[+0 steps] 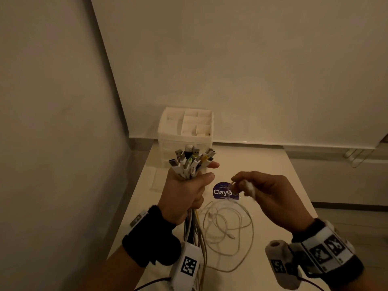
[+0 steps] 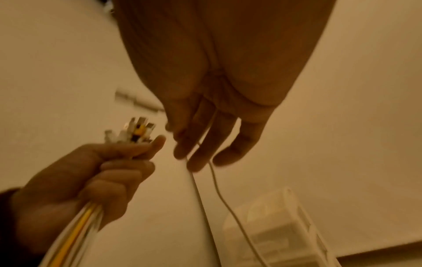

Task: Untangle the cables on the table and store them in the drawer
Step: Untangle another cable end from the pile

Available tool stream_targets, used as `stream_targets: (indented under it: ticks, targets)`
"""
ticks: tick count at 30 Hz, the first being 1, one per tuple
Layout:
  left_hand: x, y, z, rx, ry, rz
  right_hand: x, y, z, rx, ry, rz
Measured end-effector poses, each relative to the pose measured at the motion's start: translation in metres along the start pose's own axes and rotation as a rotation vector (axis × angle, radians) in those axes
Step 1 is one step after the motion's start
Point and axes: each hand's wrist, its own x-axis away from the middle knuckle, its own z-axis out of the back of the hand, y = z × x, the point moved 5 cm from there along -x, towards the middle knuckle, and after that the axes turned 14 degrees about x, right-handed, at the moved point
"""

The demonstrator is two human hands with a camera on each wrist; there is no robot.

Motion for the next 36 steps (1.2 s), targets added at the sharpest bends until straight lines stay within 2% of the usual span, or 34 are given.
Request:
stream_targets:
  ticks: [3,9,12,16,19,22,26,29,32,36]
  targets:
    - [-0.008,-0.005,-0.007,-0.03,-0.014,0.0,-0.004,0.002,-0.005,0.087,0.107,0.031]
    - [-0.016,-0.015,-0.014,-0.059,-0.054,-0.017,-0.005,-0.01,-0.039,-0.034,-0.03,-0.014]
    - [-0.015,-0.013,-0.013,-0.088,-0.046,-0.059,-0.002,-0.018,-0.041,0.089,-0.022,0.012]
    - [-0.014,-0.01,-0.011,-0.123,0.102,-0.126,0.0,-0.022,-0.046,0.277,-0.01,0.09]
    - [-0.014,-0.012,-0.004,-0.019,0.225,-0.122,0.007,-0.018,-0.052,0.242,0.023,0.091]
    - [-0.011,-0.008,-0.004,0.024,0.237,-0.16,0.013,0.005,-0.059,0.031,0.017,-0.005]
    - [-0.017,0.012,0.003,0.097,0.28,-0.287,0.027,0.042,-0.077,-0.054,-0.064,-0.092]
    - [-0.016,0.017,0.001,0.228,0.249,-0.246,0.026,0.057,-0.079,-0.114,-0.068,-0.102]
    - [-0.012,0.027,0.002,0.247,0.25,-0.209,0.024,0.07,-0.087,-0.065,-0.129,-0.106]
    - [-0.014,0.068,0.013,0.294,0.21,-0.31,0.046,0.115,-0.095,0.042,-0.153,-0.23]
